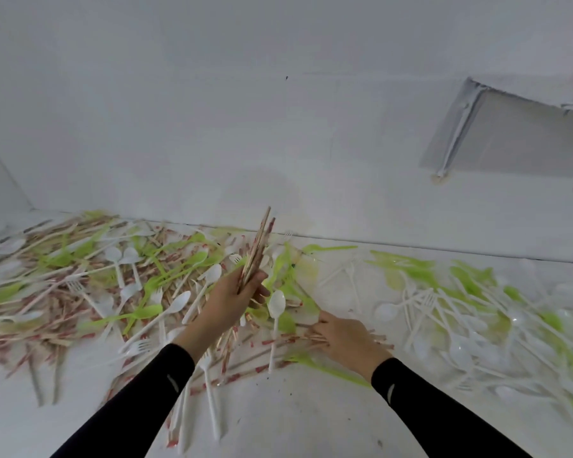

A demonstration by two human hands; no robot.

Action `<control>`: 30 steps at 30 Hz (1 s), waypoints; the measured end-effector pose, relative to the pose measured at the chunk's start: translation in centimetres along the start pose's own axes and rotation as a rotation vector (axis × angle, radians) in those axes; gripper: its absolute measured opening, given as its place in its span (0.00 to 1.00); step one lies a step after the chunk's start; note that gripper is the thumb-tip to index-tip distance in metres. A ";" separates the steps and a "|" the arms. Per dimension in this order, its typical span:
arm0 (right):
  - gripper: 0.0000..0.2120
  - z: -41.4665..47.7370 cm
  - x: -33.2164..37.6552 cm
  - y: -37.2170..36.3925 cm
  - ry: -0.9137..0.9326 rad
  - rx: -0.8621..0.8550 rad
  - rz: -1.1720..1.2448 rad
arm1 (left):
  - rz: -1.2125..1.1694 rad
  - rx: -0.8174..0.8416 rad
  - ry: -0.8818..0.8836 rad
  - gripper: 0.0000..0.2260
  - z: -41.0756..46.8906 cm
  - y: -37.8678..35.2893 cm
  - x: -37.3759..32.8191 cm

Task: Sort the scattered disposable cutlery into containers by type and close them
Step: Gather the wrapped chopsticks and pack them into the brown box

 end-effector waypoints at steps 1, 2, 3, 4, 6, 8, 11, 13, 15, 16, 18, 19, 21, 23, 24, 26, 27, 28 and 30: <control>0.17 -0.3 -0.3 0.3 -0.011 -0.021 -0.009 | -0.013 -0.003 -0.030 0.05 -0.7 -0.3 0.0; 0.16 -0.6 -0.6 0.8 -0.024 -0.047 -0.018 | 0.018 -0.030 -0.073 0.05 -1.4 -0.2 -0.2; 0.15 -0.9 -1.1 1.4 -0.044 -0.075 -0.022 | 0.051 -0.072 -0.114 0.05 -2.0 -0.1 -0.4; 0.14 -1.3 -1.6 2.2 -0.067 -0.111 -0.011 | 0.067 -0.136 -0.143 0.06 -2.7 0.3 -0.6; 0.14 -2.3 -2.7 3.9 -0.119 -0.174 0.048 | -0.036 -0.245 -0.148 0.08 -4.0 0.8 -0.6; 0.14 -3.3 -3.5 5.1 -0.153 -0.191 0.104 | -0.208 -0.301 -0.141 0.09 -4.9 0.9 -0.3; 0.12 -4.5 -3.9 5.9 -0.197 -0.155 0.187 | -0.320 -0.337 -0.155 0.10 -6.5 0.2 -0.4; 0.09 -5.2 -3.9 6.7 -0.226 -0.169 0.208 | -0.317 -0.321 -0.152 0.08 -7.5 -0.9 -0.1; 0.07 -5.8 -4.1 7.8 -0.270 -0.222 0.229 | -0.281 -0.316 -0.144 0.06 -8.5 -1.5 0.5; 0.07 -6.1 -4.3 8.1 -0.297 -0.232 0.262 | -0.271 -0.322 -0.139 0.05 -9.0 -1.7 0.9; 0.07 -6.4 -4.6 7.7 -0.347 -0.208 0.397 | -0.281 -0.334 -0.116 0.04 -9.7 -1.6 1.5; 0.07 -6.5 -4.6 7.4 -0.360 -0.194 0.488 | -0.313 -0.335 -0.095 0.04 -10.1 -1.6 1.7; 0.07 -6.5 -4.5 7.0 -0.364 -0.203 0.662 | -0.342 -0.334 -0.076 0.08 -10.5 -1.4 2.2; 0.08 -6.5 -4.4 6.6 -0.376 -0.234 0.783 | -0.289 -0.324 -0.080 0.10 -10.4 -1.3 2.6; 0.08 -6.4 -4.2 6.3 -0.379 -0.242 0.835 | -0.272 -0.307 -0.075 0.09 -10.3 -1.4 3.1; 0.08 -6.2 -3.3 5.5 -0.372 -0.236 0.974 | -0.237 -0.244 -0.032 0.06 -10.1 -2.1 4.4; 0.08 -6.1 -2.5 5.1 -0.363 -0.227 1.065 | -0.203 -0.215 0.010 0.07 -10.1 -2.5 5.3; 0.08 -6.2 -1.6 4.7 -0.349 -0.216 1.159 | -0.171 -0.203 0.052 0.09 -10.2 -2.8 6.1; 0.08 -6.0 0.0 4.3 -0.309 -0.212 1.275 | -0.183 -0.235 0.109 0.15 -10.3 -2.4 6.9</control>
Point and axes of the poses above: each hand's wrist, its own z-axis towards the middle knuckle, its own y-axis out of the back of the hand, x = y × z, the point moved 10 cm from there along z, towards the middle knuckle, and after that the axes turned 13 degrees about z, right-handed, at the moved point
